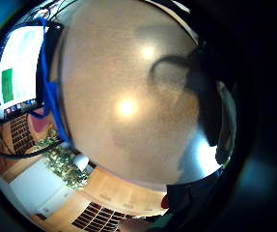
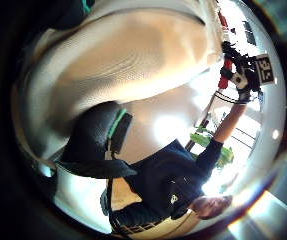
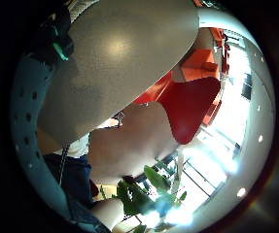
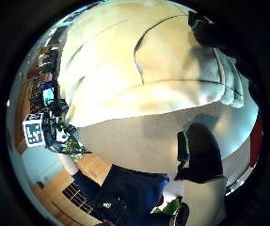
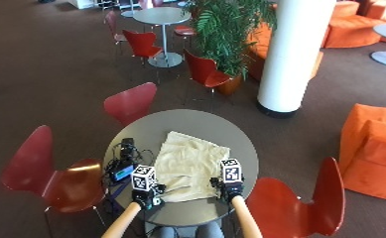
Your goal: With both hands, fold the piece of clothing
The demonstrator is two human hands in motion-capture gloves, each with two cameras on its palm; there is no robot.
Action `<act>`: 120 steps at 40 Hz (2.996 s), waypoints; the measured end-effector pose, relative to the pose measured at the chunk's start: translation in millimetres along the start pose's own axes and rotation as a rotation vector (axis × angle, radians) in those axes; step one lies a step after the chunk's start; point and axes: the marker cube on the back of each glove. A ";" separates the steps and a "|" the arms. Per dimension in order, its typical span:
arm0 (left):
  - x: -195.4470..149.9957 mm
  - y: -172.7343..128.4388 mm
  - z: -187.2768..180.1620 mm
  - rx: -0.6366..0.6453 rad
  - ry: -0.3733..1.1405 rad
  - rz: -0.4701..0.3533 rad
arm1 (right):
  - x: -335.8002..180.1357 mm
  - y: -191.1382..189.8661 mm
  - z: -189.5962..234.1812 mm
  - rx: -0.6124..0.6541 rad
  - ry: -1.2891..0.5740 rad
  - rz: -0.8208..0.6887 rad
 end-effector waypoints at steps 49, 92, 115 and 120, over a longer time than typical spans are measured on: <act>-3.6 -59.1 -102.8 -0.135 0.046 -0.300 | 13.2 -53.5 -78.5 0.118 -0.330 0.084; 30.2 -33.7 -51.0 0.061 0.202 -0.191 | 33.4 -30.9 -14.5 -0.056 -0.278 0.385; 22.4 -41.9 -52.7 0.042 0.102 -0.185 | 83.5 -21.8 -16.6 0.172 -0.328 0.537; 22.9 -34.3 -55.0 0.008 0.133 -0.163 | 109.3 -40.7 -19.8 0.195 -0.301 0.570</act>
